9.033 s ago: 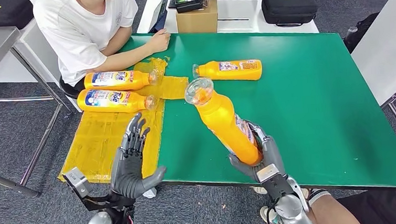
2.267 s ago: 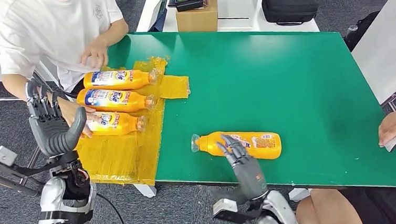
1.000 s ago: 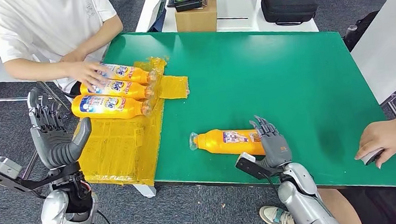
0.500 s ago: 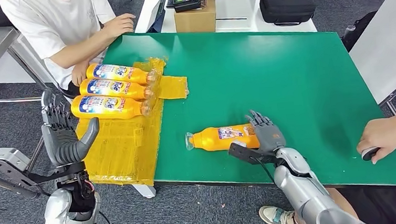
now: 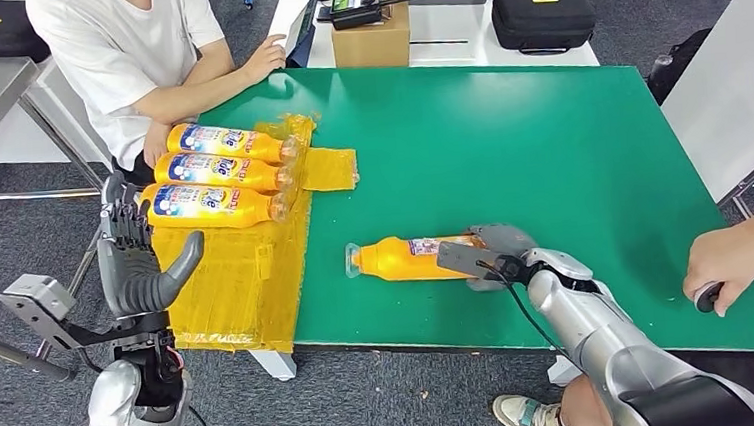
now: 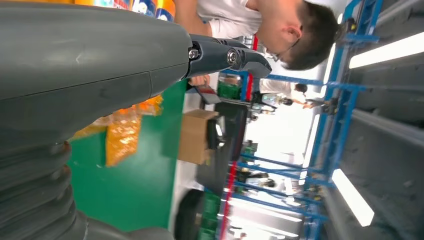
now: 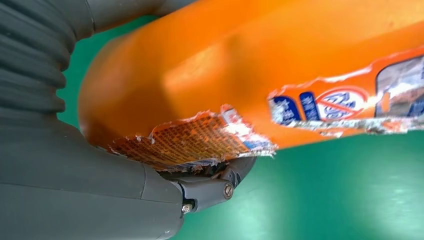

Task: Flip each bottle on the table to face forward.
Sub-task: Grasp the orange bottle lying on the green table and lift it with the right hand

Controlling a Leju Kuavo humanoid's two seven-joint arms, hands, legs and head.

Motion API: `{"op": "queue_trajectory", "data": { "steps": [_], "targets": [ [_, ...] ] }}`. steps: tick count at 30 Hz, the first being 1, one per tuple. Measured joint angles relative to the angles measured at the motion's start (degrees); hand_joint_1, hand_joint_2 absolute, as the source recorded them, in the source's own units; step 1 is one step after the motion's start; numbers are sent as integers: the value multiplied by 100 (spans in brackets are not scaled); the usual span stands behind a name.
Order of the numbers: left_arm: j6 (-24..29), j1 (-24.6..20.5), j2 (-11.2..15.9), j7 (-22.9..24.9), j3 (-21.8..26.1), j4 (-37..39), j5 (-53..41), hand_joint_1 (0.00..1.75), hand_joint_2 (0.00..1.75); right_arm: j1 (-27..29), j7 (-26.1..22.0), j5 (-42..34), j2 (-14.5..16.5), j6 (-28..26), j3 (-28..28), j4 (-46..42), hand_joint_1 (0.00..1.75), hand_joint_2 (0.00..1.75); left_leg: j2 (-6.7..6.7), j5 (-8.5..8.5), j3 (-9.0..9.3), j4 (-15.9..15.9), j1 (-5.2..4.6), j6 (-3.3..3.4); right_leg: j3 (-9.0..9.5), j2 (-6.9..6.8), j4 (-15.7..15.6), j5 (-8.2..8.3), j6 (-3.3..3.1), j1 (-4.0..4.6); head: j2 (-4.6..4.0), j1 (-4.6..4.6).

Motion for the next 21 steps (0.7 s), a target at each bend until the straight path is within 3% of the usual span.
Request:
{"op": "queue_trajectory", "data": {
  "steps": [6,12,18,21],
  "targets": [
    [-148,9,113,91,-107,172,-104,0,175,102,-348,-269,-85,-188,-1,16,175,175,0,-2,-1,0,0,0,1,0,0,-1,0,0,0,1],
    [-184,86,142,120,-142,204,-124,0,175,455,-895,-788,-73,-1012,-87,-67,175,175,-1,-3,-8,0,0,0,-1,2,0,-1,0,0,-1,-1],
    [-55,248,143,-66,-212,123,-425,0,175,1143,-1682,-1564,94,-1843,-416,-611,175,175,-3,-2,-26,0,5,-1,-12,0,3,-1,-1,5,0,-1],
    [33,418,130,-234,-359,-36,-749,0,175,1645,-1843,-2040,274,-2059,-672,-1231,175,175,-9,-1,-50,0,7,-2,-31,-2,4,-2,-1,6,0,-2]
  ]
}}
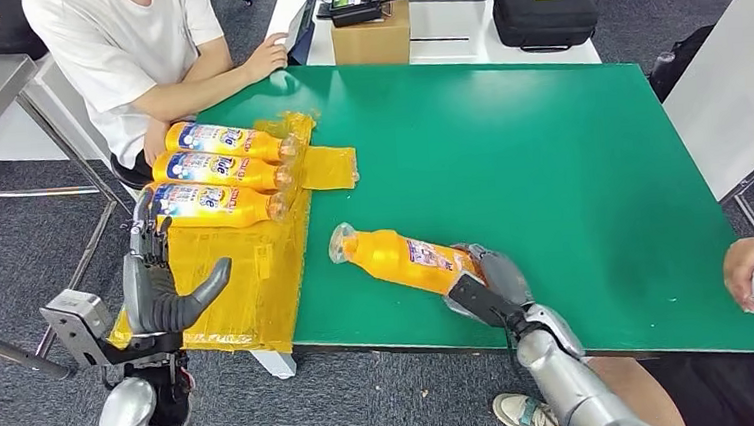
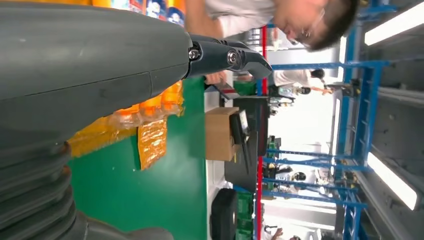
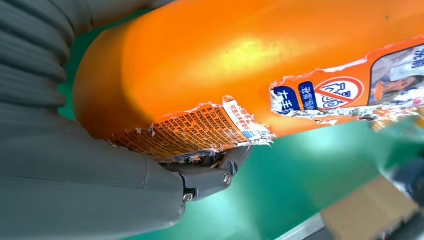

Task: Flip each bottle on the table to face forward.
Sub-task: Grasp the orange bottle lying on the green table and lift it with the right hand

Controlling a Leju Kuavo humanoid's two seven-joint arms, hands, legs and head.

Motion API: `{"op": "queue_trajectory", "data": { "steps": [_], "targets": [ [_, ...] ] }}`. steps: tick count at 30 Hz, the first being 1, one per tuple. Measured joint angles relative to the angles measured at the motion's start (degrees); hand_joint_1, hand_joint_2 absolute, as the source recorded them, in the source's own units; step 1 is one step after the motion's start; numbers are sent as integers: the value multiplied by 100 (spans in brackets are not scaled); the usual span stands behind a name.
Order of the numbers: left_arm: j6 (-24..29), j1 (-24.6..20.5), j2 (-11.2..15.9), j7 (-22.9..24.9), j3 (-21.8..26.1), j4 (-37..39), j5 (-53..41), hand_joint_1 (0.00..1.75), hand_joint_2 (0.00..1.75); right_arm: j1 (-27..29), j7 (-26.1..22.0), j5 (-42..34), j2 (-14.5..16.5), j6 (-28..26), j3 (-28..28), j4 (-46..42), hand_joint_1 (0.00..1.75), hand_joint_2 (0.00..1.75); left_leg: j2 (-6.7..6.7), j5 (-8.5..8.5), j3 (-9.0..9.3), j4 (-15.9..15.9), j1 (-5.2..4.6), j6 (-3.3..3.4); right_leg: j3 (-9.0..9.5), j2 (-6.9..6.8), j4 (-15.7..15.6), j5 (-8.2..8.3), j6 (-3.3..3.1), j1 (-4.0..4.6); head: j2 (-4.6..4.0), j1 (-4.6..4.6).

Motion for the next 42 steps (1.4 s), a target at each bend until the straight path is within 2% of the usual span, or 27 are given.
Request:
{"op": "queue_trajectory", "data": {
  "steps": [7,14,20,24,29,34,41,42],
  "targets": [
    [-422,489,-34,-271,-529,-126,-635,0,175,918,-324,-1151,480,-38,-547,-1790,175,175,-3,-4,-32,0,-2,-1,-34,-1,-1,-8,3,-4,-1,1],
    [-976,696,-147,-464,-1087,107,-816,0,175,1486,-373,-1742,867,343,-623,-3032,175,175,-4,-5,-40,0,-3,-2,-42,-1,-2,-13,10,-6,0,1],
    [-1357,708,-172,-452,-1456,229,-706,0,175,1586,-270,-1439,937,644,-387,-3204,175,175,-4,-5,-41,0,-3,-2,-43,-1,-2,-13,10,-5,0,1],
    [-2211,556,-377,103,-1647,594,808,0,175,1623,-879,-665,908,438,369,-3121,175,175,-6,-5,-41,0,-3,-2,-43,-1,-2,-13,10,-5,0,1],
    [-1918,392,-597,102,-1673,781,1276,0,175,1782,-1065,-842,922,-23,1046,-2959,175,175,-15,-5,-45,0,-2,-2,-44,-3,-1,-14,11,-5,0,1],
    [-1641,371,-644,311,-1673,781,1484,0,175,1839,-1062,-1035,863,-422,1543,-2912,175,175,-15,-6,-49,0,-3,-2,-49,-3,-2,-14,11,-6,-1,0],
    [-1343,401,-669,-107,-1713,620,1260,1,175,1815,-1020,-1328,836,-72,1791,-2848,175,175,-14,-5,-49,0,-2,-2,-49,-3,-2,-14,11,-6,-2,0],
    [-1286,415,-669,-143,-1720,568,1223,14,175,1813,-1008,-1318,840,-22,1783,-2834,175,175,-14,-5,-49,0,-2,-2,-49,-3,-2,-14,11,-6,-1,0]
  ]
}}
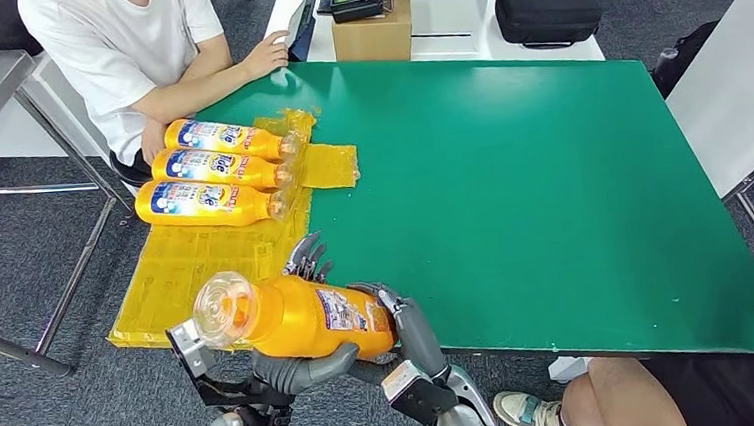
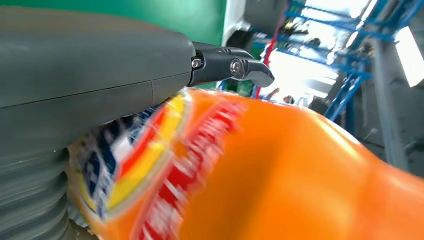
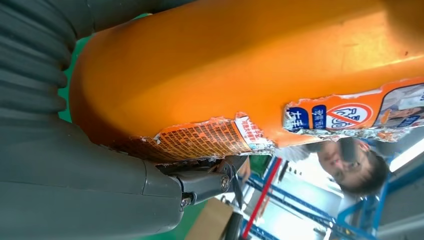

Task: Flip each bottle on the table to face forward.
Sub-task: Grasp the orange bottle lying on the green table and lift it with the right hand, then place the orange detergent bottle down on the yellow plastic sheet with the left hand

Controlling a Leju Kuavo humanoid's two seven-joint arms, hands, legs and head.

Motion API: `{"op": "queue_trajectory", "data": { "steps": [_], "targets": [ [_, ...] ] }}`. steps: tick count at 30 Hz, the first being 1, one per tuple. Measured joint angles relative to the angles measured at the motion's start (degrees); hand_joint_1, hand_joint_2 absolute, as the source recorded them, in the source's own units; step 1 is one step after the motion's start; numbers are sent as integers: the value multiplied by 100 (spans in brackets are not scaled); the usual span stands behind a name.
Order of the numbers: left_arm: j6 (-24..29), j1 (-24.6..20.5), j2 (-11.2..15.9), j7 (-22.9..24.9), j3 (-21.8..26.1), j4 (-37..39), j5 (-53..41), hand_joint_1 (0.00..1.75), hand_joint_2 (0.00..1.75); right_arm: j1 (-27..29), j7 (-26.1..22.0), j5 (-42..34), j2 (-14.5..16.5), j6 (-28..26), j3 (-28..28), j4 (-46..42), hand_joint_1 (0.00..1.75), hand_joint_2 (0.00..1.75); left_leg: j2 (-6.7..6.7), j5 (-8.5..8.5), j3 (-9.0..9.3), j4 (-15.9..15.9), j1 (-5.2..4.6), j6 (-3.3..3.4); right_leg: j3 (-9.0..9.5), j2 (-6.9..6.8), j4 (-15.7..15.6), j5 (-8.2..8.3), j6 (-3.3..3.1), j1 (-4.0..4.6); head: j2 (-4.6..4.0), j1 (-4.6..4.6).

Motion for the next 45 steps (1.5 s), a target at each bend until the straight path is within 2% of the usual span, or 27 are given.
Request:
{"op": "queue_trajectory", "data": {
  "steps": [3,4,6,7,10,11,12,16,23,30,38,41,45],
  "targets": [
    [-18,20,1,63,-26,-112,82,144,175,-14,23,26,17,153,-39,44,175,175,0,0,0,0,0,0,0,0,0,0,0,0,1,1],
    [-85,28,3,106,-36,-129,162,175,175,-21,27,35,26,203,-55,60,173,175,1,0,0,0,0,0,0,0,0,0,0,0,1,1],
    [-224,48,15,164,-46,-141,302,175,175,-26,25,58,42,279,-86,91,158,175,1,0,0,0,0,0,0,0,0,0,0,0,1,1],
    [-276,56,26,179,-47,-140,352,175,175,-27,21,69,50,307,-97,105,130,175,1,0,0,0,0,0,0,0,0,0,0,0,1,1],
    [-418,61,49,272,-32,-139,555,175,175,-23,-1,47,78,410,-121,142,19,175,1,0,-1,0,0,0,0,0,0,0,0,0,1,1],
    [-466,58,51,319,-14,-138,642,175,175,-19,-9,21,87,468,-127,150,4,175,1,0,-1,0,0,0,0,0,0,0,0,0,1,1],
    [-510,54,55,364,9,-135,722,175,175,-14,-16,-4,96,534,-132,155,0,175,1,0,-1,0,0,0,-1,0,0,0,0,0,1,0],
    [-596,41,91,546,92,-104,830,175,175,6,10,-93,145,671,-155,162,0,0,0,0,-1,0,0,0,0,0,1,0,0,0,1,2],
    [-387,31,110,674,184,-37,846,175,175,42,28,-197,315,421,-222,145,0,0,0,0,-1,0,1,0,-1,0,1,0,0,0,1,1],
    [129,25,252,485,405,-68,179,175,175,405,-78,-74,352,-778,-264,-186,0,0,-1,-1,-2,0,1,-1,-3,0,0,-2,-2,0,1,1],
    [971,-74,690,410,974,-156,-1800,175,175,817,-95,-643,72,-2384,-563,-1234,0,0,1,0,-2,-1,1,-2,-5,0,1,-3,-3,0,1,1],
    [1367,-169,825,442,1211,-153,-2756,175,175,961,-96,-705,8,-2666,-766,-1777,0,0,-2,1,-2,-1,1,-2,-4,-1,1,-2,-3,0,1,2],
    [1775,-441,1002,652,1440,-13,-4168,175,175,1122,-97,-716,32,-2728,-1176,-2630,0,0,-2,1,-2,-1,1,-2,-4,-1,1,-2,-3,0,1,2]
  ]
}}
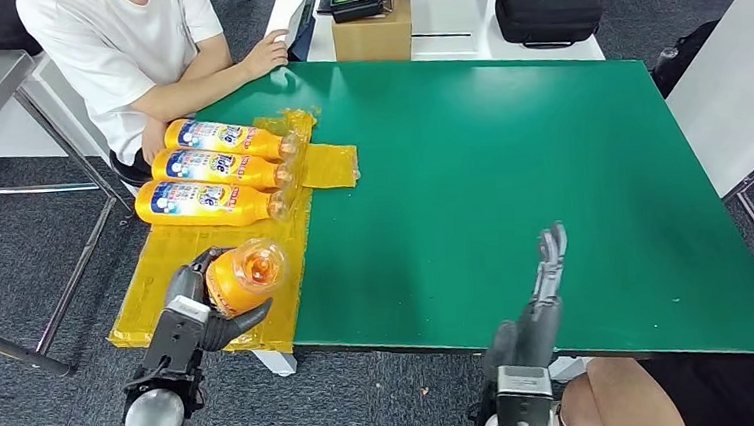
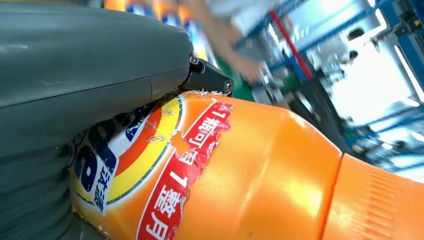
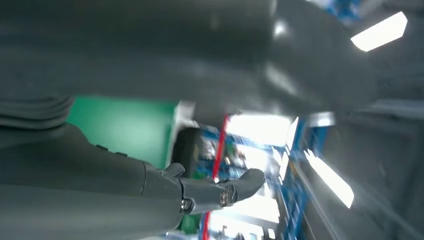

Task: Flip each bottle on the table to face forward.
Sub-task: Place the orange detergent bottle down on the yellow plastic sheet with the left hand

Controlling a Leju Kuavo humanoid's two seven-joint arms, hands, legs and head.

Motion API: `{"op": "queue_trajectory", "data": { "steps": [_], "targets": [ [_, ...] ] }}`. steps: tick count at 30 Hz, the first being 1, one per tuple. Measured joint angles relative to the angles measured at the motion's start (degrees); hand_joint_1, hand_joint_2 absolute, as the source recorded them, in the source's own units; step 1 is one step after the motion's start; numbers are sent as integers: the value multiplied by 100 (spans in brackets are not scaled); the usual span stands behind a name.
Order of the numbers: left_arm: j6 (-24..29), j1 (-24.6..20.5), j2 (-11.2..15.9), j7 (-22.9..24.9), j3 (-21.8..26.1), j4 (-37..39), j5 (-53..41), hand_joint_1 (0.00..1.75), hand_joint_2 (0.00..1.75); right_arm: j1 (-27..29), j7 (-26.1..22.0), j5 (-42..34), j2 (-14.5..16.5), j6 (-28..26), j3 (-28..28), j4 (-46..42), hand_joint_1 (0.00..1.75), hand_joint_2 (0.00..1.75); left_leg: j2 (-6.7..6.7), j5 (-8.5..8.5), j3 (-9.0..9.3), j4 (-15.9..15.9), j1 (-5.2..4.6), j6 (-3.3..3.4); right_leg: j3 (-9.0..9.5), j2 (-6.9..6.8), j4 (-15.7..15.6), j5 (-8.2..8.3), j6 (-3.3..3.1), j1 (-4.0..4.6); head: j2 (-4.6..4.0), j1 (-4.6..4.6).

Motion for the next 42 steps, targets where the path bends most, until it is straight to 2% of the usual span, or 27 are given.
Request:
{"op": "queue_trajectory", "data": {
  "steps": [4,7,17,19,23,24,30,36,40,42],
  "targets": [
    [247,-397,176,311,27,489,-1491,175,175,25,0,-152,44,42,-218,-481,0,0,0,1,1,0,0,0,1,0,0,1,0,0,-1,-1],
    [266,-752,235,584,11,1099,-2239,175,175,34,0,-320,55,300,-270,-552,0,0,1,3,2,0,0,1,2,0,0,2,1,0,0,-1],
    [128,-1933,293,1335,-211,3330,-3629,175,175,129,0,-360,126,1244,-522,-209,0,0,-6,3,3,0,-1,1,8,-5,1,2,1,-1,-1,-2],
    [88,-2190,293,1412,-261,3723,-3770,164,175,132,0,-382,173,1333,-629,-139,0,0,-7,3,7,0,-1,0,11,-6,1,2,1,0,0,-2],
    [-150,-2627,271,1426,-339,4338,-3782,5,175,150,0,-423,286,1428,-839,-7,0,0,-13,4,27,-1,0,0,33,-13,1,0,-1,0,-1,-2],
    [-257,-2702,257,1386,-342,4440,-3707,0,175,154,0,-430,313,1446,-886,26,0,0,-13,4,33,-1,0,0,39,-13,1,0,-2,0,-1,-2],
    [-1124,-2890,199,889,-315,4667,-2872,0,175,158,0,-509,398,1515,-1097,182,0,0,-18,8,47,-2,-2,2,59,-17,2,-1,-2,-2,-1,0],
    [-1375,-2902,157,735,-317,4670,-2588,0,175,155,0,-534,424,1518,-1164,281,0,0,-15,6,51,-1,-7,2,63,-17,1,0,0,-5,0,0],
    [-1969,-2876,180,427,-280,4551,-1671,0,175,135,0,-602,427,1445,-1190,354,0,0,-20,7,55,-2,-5,2,68,-20,2,-1,0,-3,-1,-2],
    [-1963,-2724,192,333,-334,4283,-1346,0,175,123,0,-626,415,1319,-1194,374,0,0,-17,7,55,-2,-4,2,65,-19,2,-2,-1,-2,0,-2]
  ]
}}
